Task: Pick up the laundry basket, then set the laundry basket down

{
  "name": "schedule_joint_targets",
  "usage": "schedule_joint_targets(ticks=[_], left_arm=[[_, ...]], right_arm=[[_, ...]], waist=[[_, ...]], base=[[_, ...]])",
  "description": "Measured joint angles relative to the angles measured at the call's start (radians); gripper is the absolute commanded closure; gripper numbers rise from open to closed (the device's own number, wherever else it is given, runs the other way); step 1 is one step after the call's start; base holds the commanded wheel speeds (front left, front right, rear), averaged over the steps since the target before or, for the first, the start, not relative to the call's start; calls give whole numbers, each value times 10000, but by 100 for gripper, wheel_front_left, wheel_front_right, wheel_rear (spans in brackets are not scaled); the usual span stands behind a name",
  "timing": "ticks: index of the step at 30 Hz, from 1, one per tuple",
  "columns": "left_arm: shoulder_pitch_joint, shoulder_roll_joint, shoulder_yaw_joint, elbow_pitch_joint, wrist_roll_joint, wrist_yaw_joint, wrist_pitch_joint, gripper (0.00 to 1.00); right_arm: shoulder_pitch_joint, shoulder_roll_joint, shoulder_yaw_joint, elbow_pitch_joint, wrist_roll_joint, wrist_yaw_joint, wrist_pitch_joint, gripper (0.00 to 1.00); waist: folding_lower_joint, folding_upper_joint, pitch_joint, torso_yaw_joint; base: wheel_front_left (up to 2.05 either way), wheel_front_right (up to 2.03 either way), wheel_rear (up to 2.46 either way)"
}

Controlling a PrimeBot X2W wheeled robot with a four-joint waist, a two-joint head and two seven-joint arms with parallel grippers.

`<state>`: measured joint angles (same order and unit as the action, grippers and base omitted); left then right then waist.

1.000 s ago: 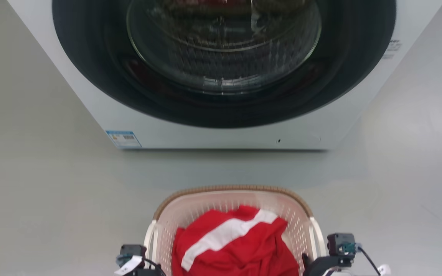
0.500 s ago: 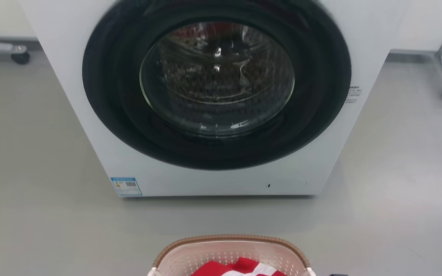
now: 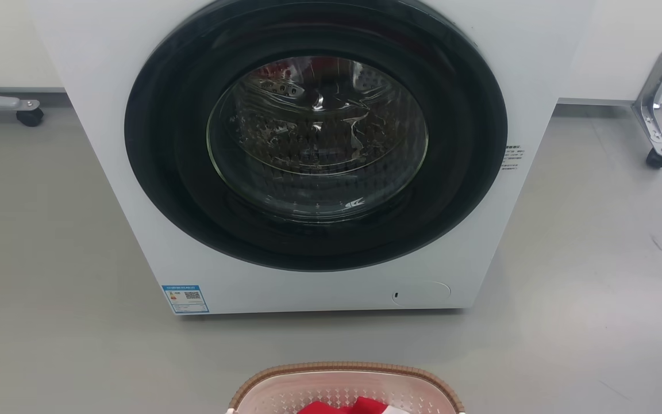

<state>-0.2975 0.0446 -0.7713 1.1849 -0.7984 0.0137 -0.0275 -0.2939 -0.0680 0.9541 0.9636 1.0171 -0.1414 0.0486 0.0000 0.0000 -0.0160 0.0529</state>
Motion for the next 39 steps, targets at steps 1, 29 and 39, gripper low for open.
schedule_joint_targets(ticks=[1, 29, 39], left_arm=[[2, 2, -17, 2, 0, 19, 8, 100], [12, -2, -221, 6, -211, 142, 84, 100], [12, -2, -282, 12, -280, 155, 82, 100]], right_arm=[[0, 0, 25, 12, 46, -2, 25, 100], [-108, 2, 711, 303, 909, -8, -159, 100], [-199, 2, 920, 362, 1197, -8, -291, 100]], waist=[[0, 0, -1, 1], [0, 0, 65, -15], [0, 0, 125, -22]], base=[[0, 0, 0], [0, 0, 0], [0, 0, 0]])
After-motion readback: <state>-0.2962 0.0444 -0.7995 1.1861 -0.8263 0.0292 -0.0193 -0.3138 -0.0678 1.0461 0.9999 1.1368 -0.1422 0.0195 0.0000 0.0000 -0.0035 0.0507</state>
